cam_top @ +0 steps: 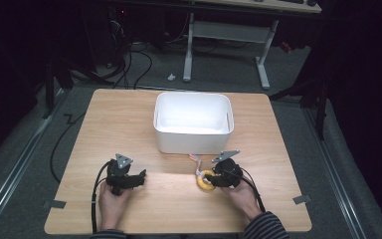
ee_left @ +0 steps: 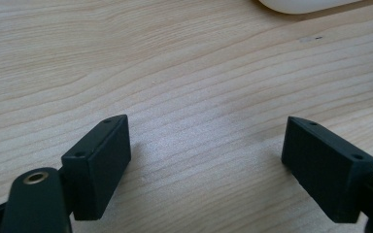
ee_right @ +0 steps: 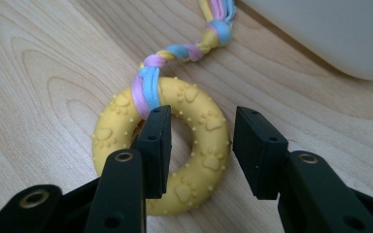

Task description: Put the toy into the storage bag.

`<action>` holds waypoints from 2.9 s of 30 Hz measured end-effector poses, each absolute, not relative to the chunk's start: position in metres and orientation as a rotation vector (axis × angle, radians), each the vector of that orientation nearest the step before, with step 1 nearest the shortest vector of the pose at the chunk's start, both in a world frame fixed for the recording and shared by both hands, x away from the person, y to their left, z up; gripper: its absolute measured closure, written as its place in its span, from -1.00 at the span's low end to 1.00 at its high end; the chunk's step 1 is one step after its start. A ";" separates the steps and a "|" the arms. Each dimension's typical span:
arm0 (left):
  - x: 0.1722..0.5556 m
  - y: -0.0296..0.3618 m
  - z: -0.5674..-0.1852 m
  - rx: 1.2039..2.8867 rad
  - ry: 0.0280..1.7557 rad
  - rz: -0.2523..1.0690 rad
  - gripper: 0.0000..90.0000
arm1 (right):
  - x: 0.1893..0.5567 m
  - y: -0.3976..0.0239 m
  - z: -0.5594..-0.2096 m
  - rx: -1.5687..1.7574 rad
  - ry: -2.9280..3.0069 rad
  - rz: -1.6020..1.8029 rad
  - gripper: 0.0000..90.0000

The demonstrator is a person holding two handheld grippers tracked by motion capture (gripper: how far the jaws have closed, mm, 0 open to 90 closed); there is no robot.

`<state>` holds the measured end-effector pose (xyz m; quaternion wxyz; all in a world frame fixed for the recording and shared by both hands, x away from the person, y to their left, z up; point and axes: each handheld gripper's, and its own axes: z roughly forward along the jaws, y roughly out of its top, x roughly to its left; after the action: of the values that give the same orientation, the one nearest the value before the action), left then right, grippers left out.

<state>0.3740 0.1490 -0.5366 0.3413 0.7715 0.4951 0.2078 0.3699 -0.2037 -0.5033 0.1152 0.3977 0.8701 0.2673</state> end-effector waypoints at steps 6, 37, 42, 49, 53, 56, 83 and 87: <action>0.374 0.149 -0.537 2.008 1.287 0.541 -0.59 | 0.372 -0.202 -0.505 1.167 2.565 0.760 0.38; 0.374 0.149 -0.537 2.009 1.287 0.540 -0.59 | 0.379 -0.198 -0.501 1.118 2.647 0.651 0.50; 0.374 0.149 -0.537 2.010 1.286 0.541 -0.60 | 0.380 -0.200 -0.502 1.110 2.648 0.679 0.50; 0.374 0.149 -0.537 2.010 1.286 0.540 -0.60 | 0.376 -0.201 -0.495 1.092 2.622 0.730 0.51; 0.374 0.149 -0.537 2.010 1.285 0.540 -0.60 | 0.368 -0.203 -0.487 1.061 2.611 0.744 0.51; 0.374 0.149 -0.536 2.012 1.285 0.539 -0.60 | 0.364 -0.207 -0.481 1.061 2.616 0.788 0.51; 0.374 0.149 -0.537 2.008 1.289 0.542 -0.60 | 0.327 -0.285 -0.434 1.146 2.416 0.925 0.51; 0.374 0.149 -0.537 2.007 1.289 0.542 -0.60 | 0.325 -0.294 -0.429 1.163 2.401 0.907 0.51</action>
<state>0.3741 0.1490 -0.5366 0.3406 0.7715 0.4955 0.2081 0.3248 -0.2940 -0.4295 0.1613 0.4073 0.8409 0.3178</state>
